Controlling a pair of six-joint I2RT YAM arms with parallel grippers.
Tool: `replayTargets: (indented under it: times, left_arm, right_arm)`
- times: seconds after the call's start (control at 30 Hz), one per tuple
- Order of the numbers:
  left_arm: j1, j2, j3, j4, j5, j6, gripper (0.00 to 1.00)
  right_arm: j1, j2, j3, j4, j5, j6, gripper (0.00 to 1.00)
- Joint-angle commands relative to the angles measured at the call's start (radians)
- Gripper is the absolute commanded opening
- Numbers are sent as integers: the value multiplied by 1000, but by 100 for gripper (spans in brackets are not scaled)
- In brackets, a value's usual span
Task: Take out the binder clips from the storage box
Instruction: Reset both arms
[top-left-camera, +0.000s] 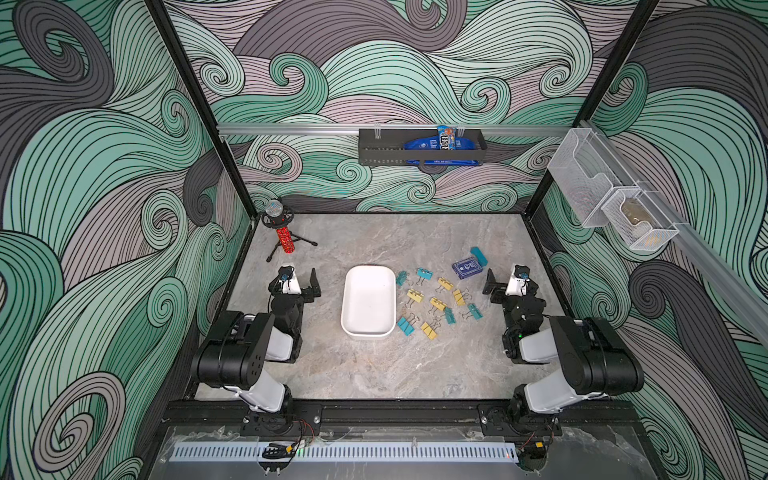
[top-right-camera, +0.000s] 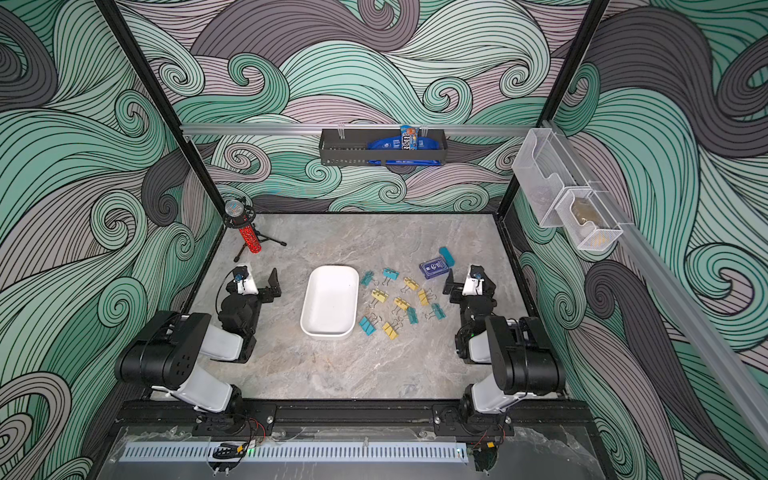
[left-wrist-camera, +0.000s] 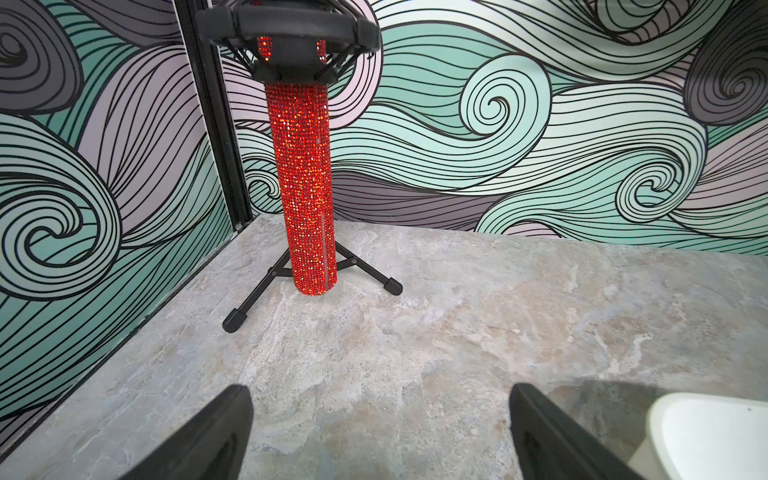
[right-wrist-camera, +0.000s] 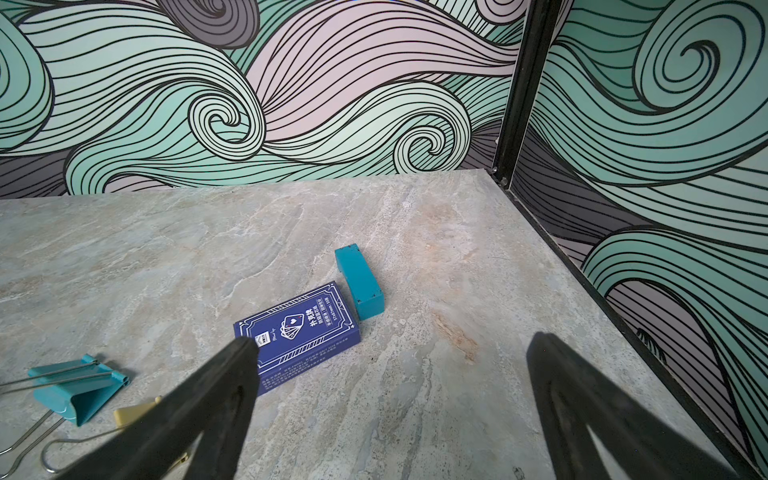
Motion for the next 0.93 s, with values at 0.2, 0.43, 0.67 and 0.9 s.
replayTargets:
  times: [0.2, 0.43, 0.67, 0.9]
  left_arm:
    - [6, 3, 4, 7, 13, -2, 99]
    - [6, 2, 4, 9, 13, -2, 99]
    - [6, 2, 4, 8, 13, -2, 99]
    - [6, 2, 4, 9, 13, -2, 99]
  right_arm:
    - [3, 1, 16, 11, -4, -5, 100]
    - [4, 0, 16, 11, -5, -5, 100]
    - [3, 3, 20, 6, -8, -6, 100]
    - [3, 1, 21, 3, -26, -11, 100]
